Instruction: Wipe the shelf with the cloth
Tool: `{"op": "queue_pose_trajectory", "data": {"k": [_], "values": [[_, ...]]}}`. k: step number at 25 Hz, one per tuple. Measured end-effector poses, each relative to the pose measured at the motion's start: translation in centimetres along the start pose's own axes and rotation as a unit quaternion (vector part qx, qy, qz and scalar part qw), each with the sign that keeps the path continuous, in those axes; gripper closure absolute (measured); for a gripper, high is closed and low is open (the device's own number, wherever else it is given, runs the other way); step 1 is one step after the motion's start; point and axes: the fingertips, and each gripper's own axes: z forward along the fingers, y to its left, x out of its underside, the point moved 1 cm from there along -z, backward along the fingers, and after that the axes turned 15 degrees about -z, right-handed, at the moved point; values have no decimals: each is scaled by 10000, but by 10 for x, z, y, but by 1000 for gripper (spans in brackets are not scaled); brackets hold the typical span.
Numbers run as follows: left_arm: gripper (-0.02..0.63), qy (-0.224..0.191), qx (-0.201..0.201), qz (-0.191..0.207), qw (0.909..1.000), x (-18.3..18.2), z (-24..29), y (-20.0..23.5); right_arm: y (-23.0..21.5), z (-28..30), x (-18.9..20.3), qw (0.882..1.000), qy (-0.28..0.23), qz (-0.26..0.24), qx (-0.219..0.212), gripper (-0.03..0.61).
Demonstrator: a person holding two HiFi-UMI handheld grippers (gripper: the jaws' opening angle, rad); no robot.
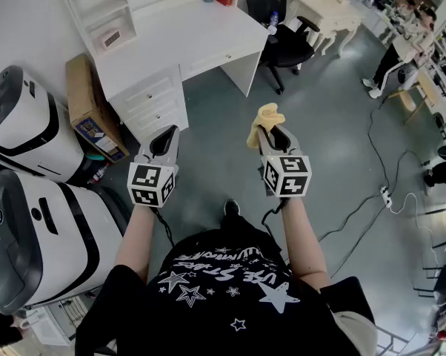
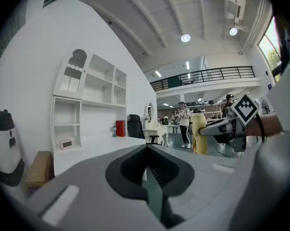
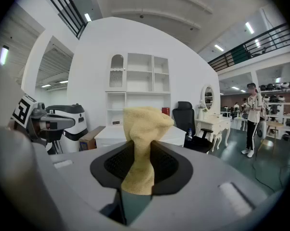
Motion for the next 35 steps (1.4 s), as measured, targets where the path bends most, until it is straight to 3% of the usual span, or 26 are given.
{"op": "queue_pose_trajectory", "data": {"k": [9,14,22,28,35], "values": [[614,-50,-28,-115,9999,-3,-5,7,10,1,-1,10000,41,2,-46,453],[614,93,-40,-280,9996,14,-13,9,19,0,6,9999,124,14,-62,453],[614,95,-215,-280,9993,9,3,19,1,28,8,9999,97,80,-86,451],[614,175,-446,-217,9986,4,65,22,-43,82,8,9993,-67,-32,-360,451],[614,-89,-764,-311,9966,-33,183,15,-150,163,-18,9974,-424,-100,-569,451]]}}
